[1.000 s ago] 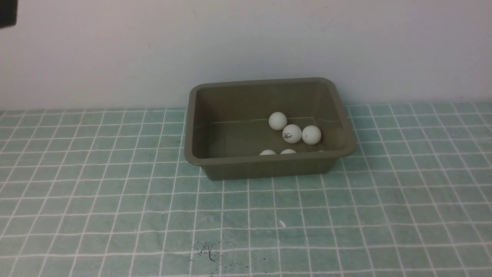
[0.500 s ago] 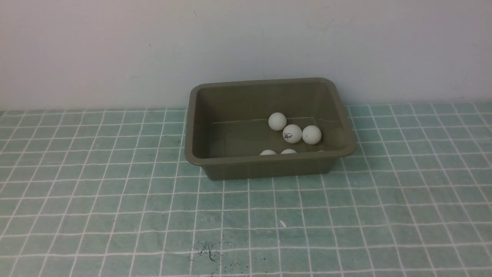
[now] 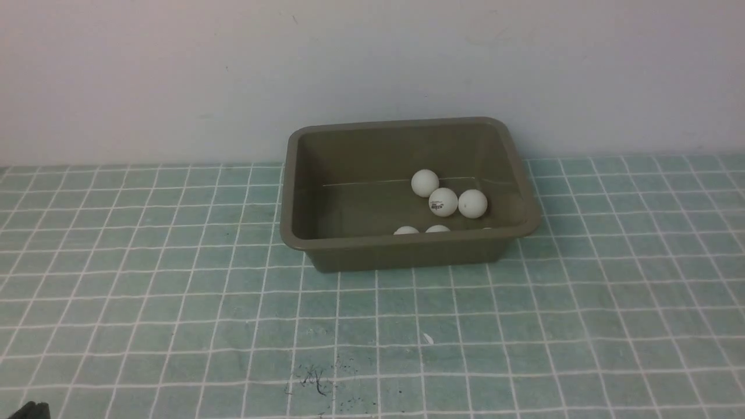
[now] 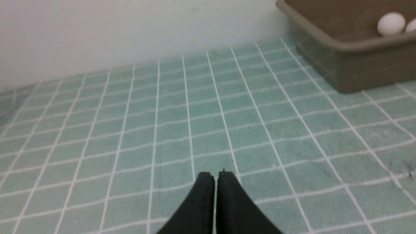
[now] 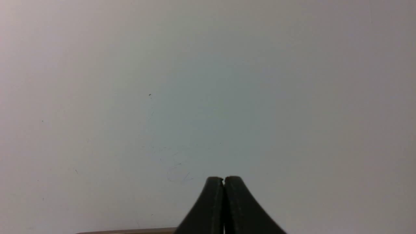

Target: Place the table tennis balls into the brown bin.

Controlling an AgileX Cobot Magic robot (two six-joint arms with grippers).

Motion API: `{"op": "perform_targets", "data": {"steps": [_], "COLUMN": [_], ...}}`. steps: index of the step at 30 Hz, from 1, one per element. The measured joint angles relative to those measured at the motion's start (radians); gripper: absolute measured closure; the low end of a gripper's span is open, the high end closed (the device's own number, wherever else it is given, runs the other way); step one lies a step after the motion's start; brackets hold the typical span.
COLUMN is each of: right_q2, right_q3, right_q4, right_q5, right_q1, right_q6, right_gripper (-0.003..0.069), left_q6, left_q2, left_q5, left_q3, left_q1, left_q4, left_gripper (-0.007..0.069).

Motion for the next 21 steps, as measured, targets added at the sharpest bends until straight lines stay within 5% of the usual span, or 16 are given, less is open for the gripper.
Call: {"op": "perform_targets", "data": {"steps": [21], "right_q2": [0.000], "right_q3": [0.000], "right_q4": [0.000], "right_q5": [0.000], "right_q1": [0.000], "right_q6": [0.000], "right_gripper": [0.0673], "left_q6": [0.000], "left_q2": [-0.001], "left_q5": [0.033], "left_q3": [0.003], "left_q1": [0.003], "left_q4": [-0.004], "left_gripper": [0.0629]}}
